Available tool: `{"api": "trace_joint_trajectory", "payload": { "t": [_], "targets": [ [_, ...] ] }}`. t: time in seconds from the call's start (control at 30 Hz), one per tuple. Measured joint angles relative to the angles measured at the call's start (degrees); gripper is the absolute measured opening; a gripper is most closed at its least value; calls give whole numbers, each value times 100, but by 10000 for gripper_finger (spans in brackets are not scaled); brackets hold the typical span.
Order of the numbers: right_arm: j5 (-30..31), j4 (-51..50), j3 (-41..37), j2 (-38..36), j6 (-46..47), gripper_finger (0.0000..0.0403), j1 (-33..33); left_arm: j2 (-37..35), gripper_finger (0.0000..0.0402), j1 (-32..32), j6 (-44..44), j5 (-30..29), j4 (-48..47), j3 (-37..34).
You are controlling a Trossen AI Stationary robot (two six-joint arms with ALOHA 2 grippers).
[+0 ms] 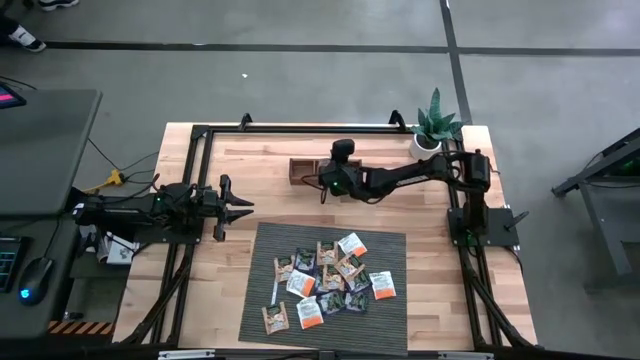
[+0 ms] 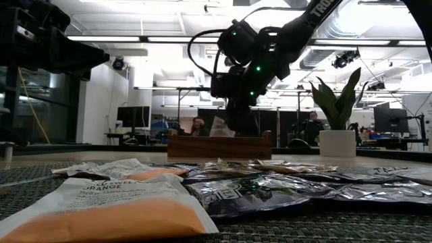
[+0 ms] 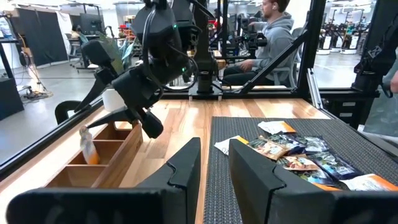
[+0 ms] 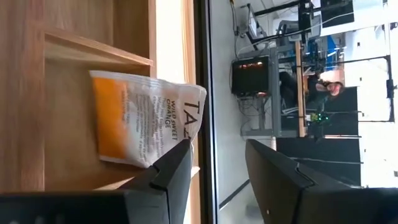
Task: Pick & Place Tea
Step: Put the orange tea bag into the middle compartment of the wooden organizer
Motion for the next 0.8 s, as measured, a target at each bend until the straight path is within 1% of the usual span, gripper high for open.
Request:
{"api": "trace_joint_trajectory", "payload": {
  "t": [0.33, 0.43, 0.53, 0.7, 0.8],
  "targets": [
    [-548, -308, 0, 0, 459, 152, -168, 1, 82, 0, 0, 0, 0, 2],
    [-539, -320, -1, 0, 395, 152, -174, 1, 82, 1, 1, 0, 0, 0],
    [-405, -321, 0, -1, 251, 152, -172, -1, 82, 0, 2, 0, 0, 0],
    [356, -549, -1, -166, 284, 152, -4, 0, 82, 1, 2, 0, 0, 1],
    [288, -1077, 0, -416, 656, 152, 196, 1, 82, 1, 1, 0, 0, 2]
  ]
}}
